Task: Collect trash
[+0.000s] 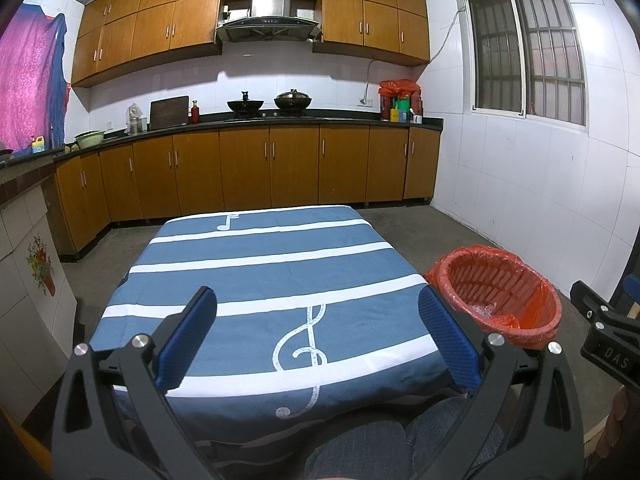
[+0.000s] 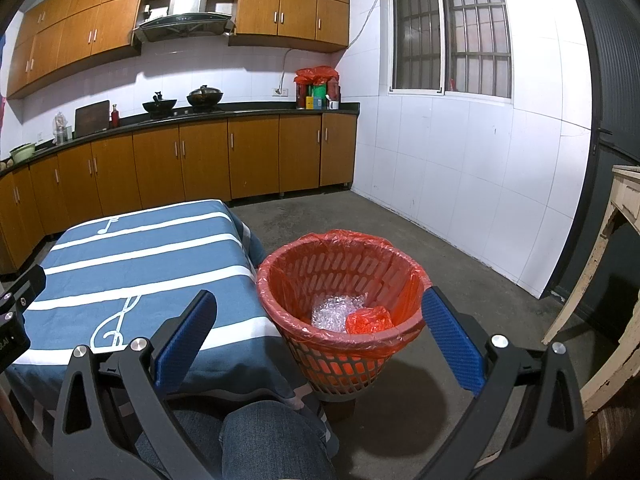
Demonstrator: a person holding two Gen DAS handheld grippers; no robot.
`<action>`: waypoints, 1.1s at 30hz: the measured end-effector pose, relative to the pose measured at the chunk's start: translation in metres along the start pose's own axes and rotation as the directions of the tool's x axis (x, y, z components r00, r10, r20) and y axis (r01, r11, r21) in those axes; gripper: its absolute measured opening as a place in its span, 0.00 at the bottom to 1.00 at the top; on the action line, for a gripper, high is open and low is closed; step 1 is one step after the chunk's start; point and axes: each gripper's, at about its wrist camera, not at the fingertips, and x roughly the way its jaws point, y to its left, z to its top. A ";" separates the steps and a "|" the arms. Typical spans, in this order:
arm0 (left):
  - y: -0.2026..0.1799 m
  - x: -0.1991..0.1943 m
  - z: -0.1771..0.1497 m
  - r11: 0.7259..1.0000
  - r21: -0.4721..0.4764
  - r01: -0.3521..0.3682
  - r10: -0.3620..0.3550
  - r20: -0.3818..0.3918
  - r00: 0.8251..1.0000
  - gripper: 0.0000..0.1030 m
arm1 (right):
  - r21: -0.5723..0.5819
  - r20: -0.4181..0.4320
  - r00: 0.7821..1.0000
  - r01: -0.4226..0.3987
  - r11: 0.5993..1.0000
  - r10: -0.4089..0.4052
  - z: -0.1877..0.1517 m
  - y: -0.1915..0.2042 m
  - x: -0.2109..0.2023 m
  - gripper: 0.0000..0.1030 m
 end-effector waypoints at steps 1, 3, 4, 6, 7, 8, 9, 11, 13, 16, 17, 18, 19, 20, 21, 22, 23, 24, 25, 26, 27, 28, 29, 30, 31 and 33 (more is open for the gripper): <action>0.000 0.000 0.000 1.000 0.000 0.000 0.000 0.001 1.000 0.96 | 0.000 0.001 1.000 0.000 1.000 0.000 0.001 0.000 0.001 0.98; 0.000 0.000 0.000 1.000 0.001 0.000 0.000 0.002 1.000 0.96 | 0.000 0.001 1.000 0.000 1.000 0.000 0.000 0.000 0.000 0.98; 0.000 0.000 0.000 1.000 0.001 0.000 0.000 0.001 1.000 0.96 | 0.000 0.000 1.000 0.000 1.000 0.000 0.001 0.000 0.001 0.98; 0.000 0.000 0.000 1.000 0.002 0.000 0.000 0.001 1.000 0.96 | 0.000 0.000 1.000 0.000 1.000 0.000 0.001 -0.001 0.001 0.98; 0.000 0.000 0.001 1.000 0.001 0.000 0.000 0.001 1.000 0.96 | 0.000 0.000 1.000 0.000 1.000 0.000 0.001 -0.001 0.001 0.98; 0.000 0.000 0.000 1.000 0.002 0.000 0.000 0.001 1.000 0.96 | 0.000 -0.001 1.000 -0.001 1.000 0.001 0.000 -0.001 0.000 0.98; 0.000 0.000 -0.001 1.000 0.003 0.001 -0.001 0.001 1.000 0.96 | 0.000 0.000 1.000 -0.001 1.000 0.001 0.001 -0.001 0.001 0.98; 0.000 0.000 -0.002 1.000 0.003 0.001 -0.001 0.000 1.000 0.96 | 0.000 0.000 1.000 0.000 1.000 0.000 0.001 -0.001 0.000 0.98; 0.000 0.001 -0.004 1.000 0.004 0.000 0.000 -0.002 1.000 0.96 | 0.000 0.000 1.000 0.000 1.000 0.000 0.001 -0.001 0.000 0.98; 0.001 0.004 -0.006 1.000 0.005 0.001 -0.001 -0.007 1.000 0.96 | 0.000 -0.001 1.000 -0.001 1.000 0.001 0.002 -0.001 0.001 0.98; 0.001 0.003 -0.007 1.000 0.005 0.001 0.000 -0.008 1.000 0.96 | -0.001 -0.001 1.000 0.000 1.000 0.000 0.001 -0.001 0.000 0.98; 0.002 0.004 -0.007 1.000 0.006 0.002 -0.001 -0.009 1.000 0.96 | -0.001 -0.002 1.000 0.000 1.000 0.000 -0.001 -0.001 0.000 0.98; 0.002 0.004 -0.007 1.000 0.006 0.001 -0.001 -0.010 1.000 0.96 | 0.000 -0.002 1.000 0.000 1.000 0.000 -0.001 -0.001 -0.001 0.98; 0.003 0.006 -0.006 1.000 0.007 0.001 -0.001 -0.011 1.000 0.96 | 0.001 -0.002 1.000 0.000 1.000 0.000 -0.001 -0.001 0.000 0.98; 0.003 0.006 -0.006 1.000 0.009 0.000 0.000 -0.011 1.000 0.96 | 0.000 -0.002 1.000 0.000 1.000 0.000 0.000 -0.001 0.001 0.98; 0.003 0.006 -0.006 1.000 0.010 0.000 0.000 -0.011 1.000 0.96 | 0.001 -0.002 1.000 0.000 1.000 0.000 0.000 -0.001 0.000 0.98; 0.004 0.006 -0.006 1.000 0.010 0.000 0.000 -0.012 1.000 0.96 | 0.001 -0.001 1.000 0.000 1.000 0.000 -0.001 -0.001 0.000 0.98; 0.004 0.006 -0.006 1.000 0.010 0.000 0.000 -0.012 1.000 0.96 | 0.000 -0.002 1.000 0.000 1.000 0.000 0.000 -0.001 0.001 0.98; 0.004 0.006 -0.006 1.000 0.010 0.001 -0.001 -0.013 1.000 0.96 | 0.000 -0.002 1.000 -0.001 1.000 0.001 0.001 -0.001 0.001 0.98; 0.003 0.006 -0.006 1.000 0.010 0.000 0.000 -0.013 1.000 0.96 | 0.000 -0.002 1.000 -0.001 1.000 0.001 0.000 -0.001 0.000 0.98; 0.004 0.007 -0.006 1.000 0.010 0.000 0.000 -0.014 1.000 0.96 | 0.000 -0.002 1.000 -0.001 1.000 0.001 0.000 -0.001 0.000 0.98; 0.004 0.007 -0.006 1.000 0.009 0.000 0.000 -0.016 1.000 0.96 | 0.000 -0.002 1.000 -0.001 1.000 0.001 0.001 -0.001 0.001 0.98; 0.005 0.007 -0.006 1.000 0.009 0.001 -0.001 -0.017 1.000 0.96 | 0.000 -0.003 1.000 -0.001 1.000 0.001 0.000 -0.001 0.000 0.98; 0.005 0.008 -0.006 1.000 0.009 0.002 -0.001 -0.018 1.000 0.96 | 0.000 -0.003 1.000 -0.001 1.000 0.001 0.001 -0.002 0.000 0.98; 0.006 0.009 -0.006 1.000 0.009 0.002 -0.002 -0.020 1.000 0.96 | 0.000 -0.003 1.000 -0.001 1.000 0.001 0.001 -0.002 0.001 0.98; 0.006 0.009 -0.006 1.000 0.010 0.002 -0.002 -0.021 1.000 0.96 | 0.000 -0.003 1.000 -0.001 1.000 0.001 0.001 -0.002 0.000 0.98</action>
